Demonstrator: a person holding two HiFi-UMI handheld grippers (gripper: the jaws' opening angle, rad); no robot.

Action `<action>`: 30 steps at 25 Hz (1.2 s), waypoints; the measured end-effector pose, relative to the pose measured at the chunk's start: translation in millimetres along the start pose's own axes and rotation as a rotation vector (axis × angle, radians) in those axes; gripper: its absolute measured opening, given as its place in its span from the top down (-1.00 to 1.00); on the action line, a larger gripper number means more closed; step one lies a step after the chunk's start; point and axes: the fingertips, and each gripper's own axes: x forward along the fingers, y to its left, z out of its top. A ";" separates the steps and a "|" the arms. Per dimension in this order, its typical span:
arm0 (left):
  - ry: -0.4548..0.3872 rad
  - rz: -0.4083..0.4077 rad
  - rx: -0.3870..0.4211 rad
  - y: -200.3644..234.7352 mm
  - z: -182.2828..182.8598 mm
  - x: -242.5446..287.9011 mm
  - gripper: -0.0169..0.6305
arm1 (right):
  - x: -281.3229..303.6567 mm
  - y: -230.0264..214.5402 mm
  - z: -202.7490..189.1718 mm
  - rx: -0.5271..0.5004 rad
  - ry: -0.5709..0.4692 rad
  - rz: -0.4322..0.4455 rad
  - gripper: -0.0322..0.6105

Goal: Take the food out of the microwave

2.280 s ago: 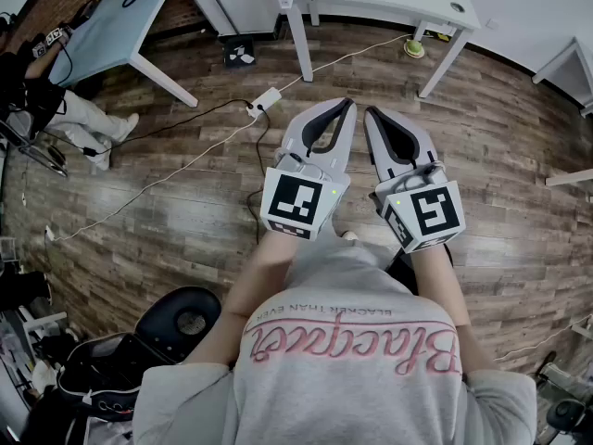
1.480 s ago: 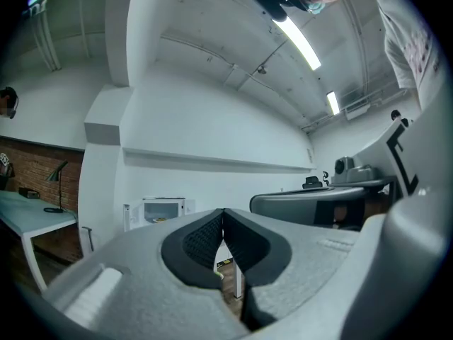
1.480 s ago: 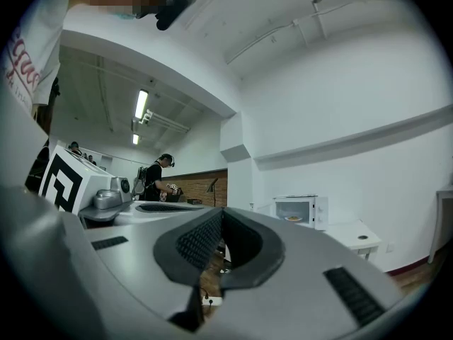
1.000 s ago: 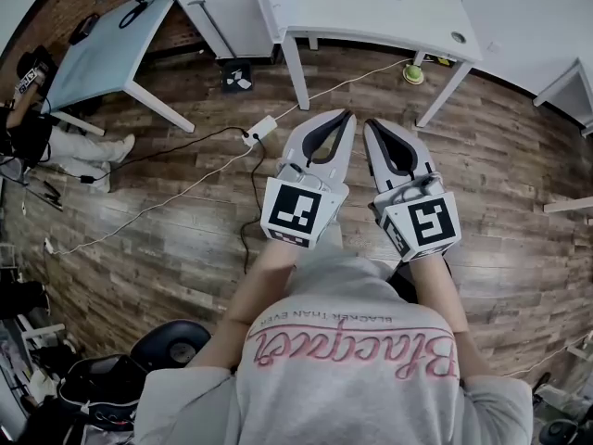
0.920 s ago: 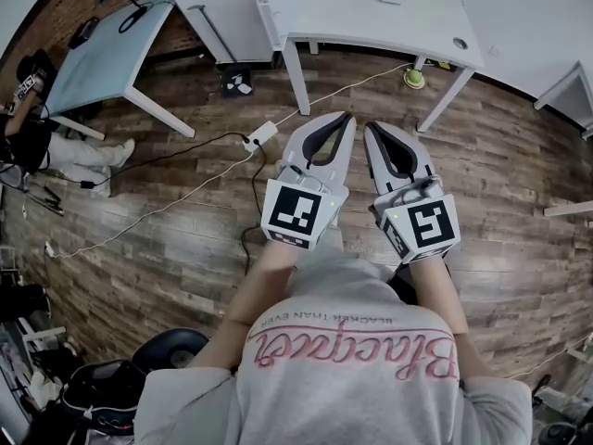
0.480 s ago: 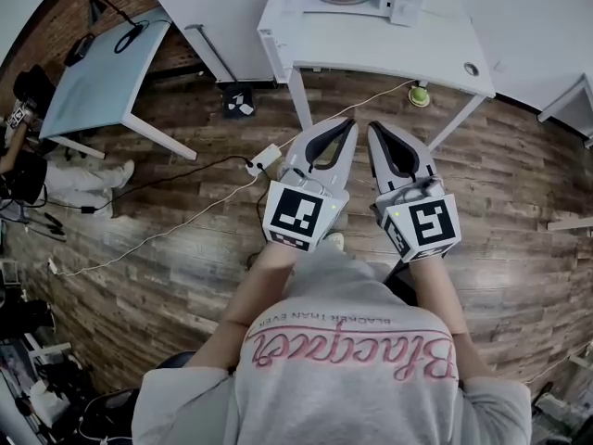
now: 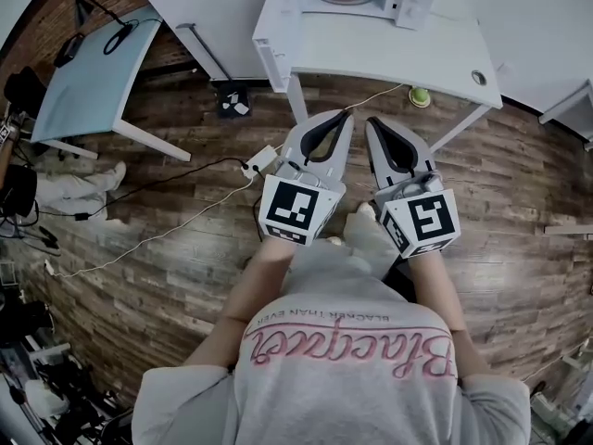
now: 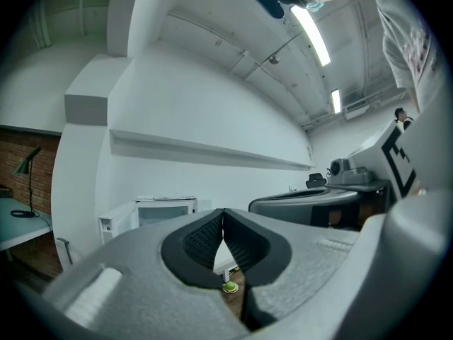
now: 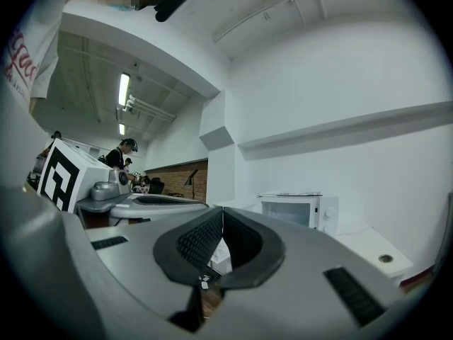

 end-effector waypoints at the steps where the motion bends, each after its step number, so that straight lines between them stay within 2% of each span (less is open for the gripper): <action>1: 0.001 0.003 -0.001 3.4 -1.5 5.1 0.92 | 4.9 -4.2 -1.2 0.001 0.001 0.003 0.86; 11: 0.019 0.057 -0.014 51.7 -15.7 75.0 0.92 | 75.5 -59.4 -10.6 0.021 0.003 0.050 0.86; 23: 0.014 0.121 -0.017 108.2 -9.3 197.4 0.92 | 165.7 -160.9 0.4 0.018 0.009 0.115 0.86; 30: 0.039 0.157 -0.028 130.6 -20.6 257.3 0.92 | 207.7 -210.1 -10.1 0.028 0.032 0.158 0.86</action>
